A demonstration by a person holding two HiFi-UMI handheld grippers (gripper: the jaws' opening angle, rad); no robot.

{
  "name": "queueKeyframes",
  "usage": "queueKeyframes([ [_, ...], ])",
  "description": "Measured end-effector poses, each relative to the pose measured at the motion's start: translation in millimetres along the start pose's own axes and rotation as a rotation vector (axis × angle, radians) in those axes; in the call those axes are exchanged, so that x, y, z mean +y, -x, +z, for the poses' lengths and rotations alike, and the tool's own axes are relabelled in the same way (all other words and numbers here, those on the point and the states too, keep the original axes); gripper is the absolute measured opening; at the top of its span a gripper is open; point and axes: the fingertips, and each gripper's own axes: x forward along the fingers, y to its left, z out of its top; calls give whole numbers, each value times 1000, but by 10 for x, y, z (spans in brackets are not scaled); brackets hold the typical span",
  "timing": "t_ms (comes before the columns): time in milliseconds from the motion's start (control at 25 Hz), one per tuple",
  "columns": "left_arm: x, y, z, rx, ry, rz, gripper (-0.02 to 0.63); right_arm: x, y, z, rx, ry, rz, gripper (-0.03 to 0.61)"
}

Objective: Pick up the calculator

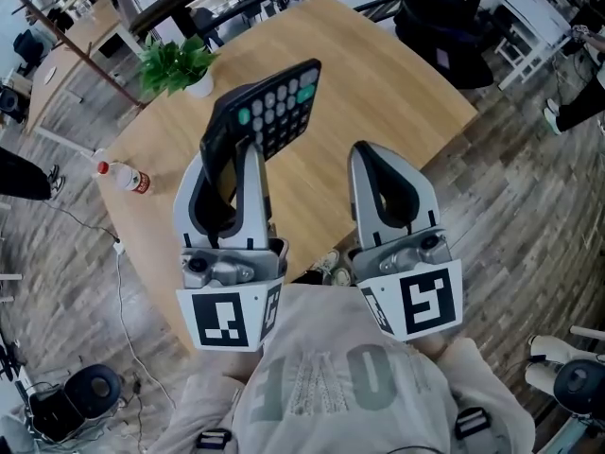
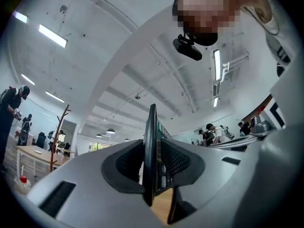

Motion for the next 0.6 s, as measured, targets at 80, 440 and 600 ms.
queueKeyframes([
  [80, 8, 27, 8, -2, -3, 2, 120, 26, 13, -4, 4, 4, 0, 18],
  [440, 45, 112, 85, -23, -14, 11, 120, 98, 43, 28, -6, 16, 0, 18],
  [600, 47, 136, 118, -33, -20, 13, 120, 119, 50, 61, -15, 24, 2, 18],
])
